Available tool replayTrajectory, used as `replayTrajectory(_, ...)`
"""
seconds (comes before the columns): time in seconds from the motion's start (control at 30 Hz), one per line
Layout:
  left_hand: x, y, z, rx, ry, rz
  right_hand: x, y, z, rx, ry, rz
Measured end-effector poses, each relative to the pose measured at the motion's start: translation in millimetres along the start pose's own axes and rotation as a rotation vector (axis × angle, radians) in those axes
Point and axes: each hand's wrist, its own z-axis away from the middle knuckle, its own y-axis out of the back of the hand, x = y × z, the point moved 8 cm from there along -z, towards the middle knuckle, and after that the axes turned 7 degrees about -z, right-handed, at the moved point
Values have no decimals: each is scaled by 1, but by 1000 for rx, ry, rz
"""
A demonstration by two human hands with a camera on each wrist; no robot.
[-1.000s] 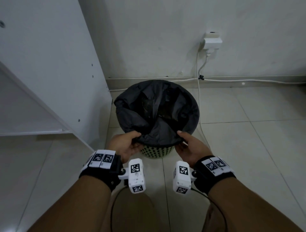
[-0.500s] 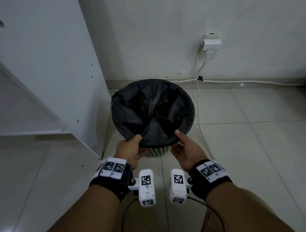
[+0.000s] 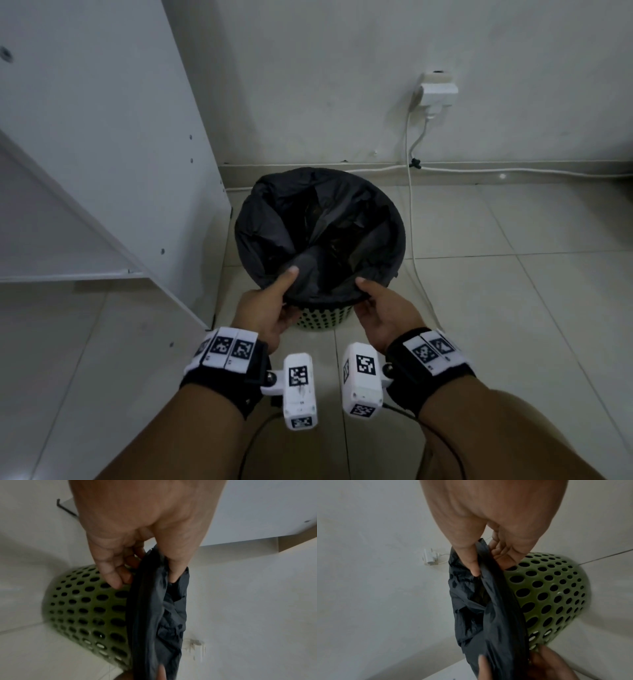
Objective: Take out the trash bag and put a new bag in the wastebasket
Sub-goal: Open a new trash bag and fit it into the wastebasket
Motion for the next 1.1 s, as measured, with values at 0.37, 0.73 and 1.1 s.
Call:
replayTrajectory(0.37, 12, 23, -16, 43, 36, -81, -14, 6, -1, -96, -47, 61)
replayTrajectory(0.73, -11, 6, 5, 57, -62, 89, 8, -5, 3, -103, -87, 83)
replayTrajectory(1.1, 21, 38, -7, 31, -56, -61, -9, -2, 1, -128, -72, 154)
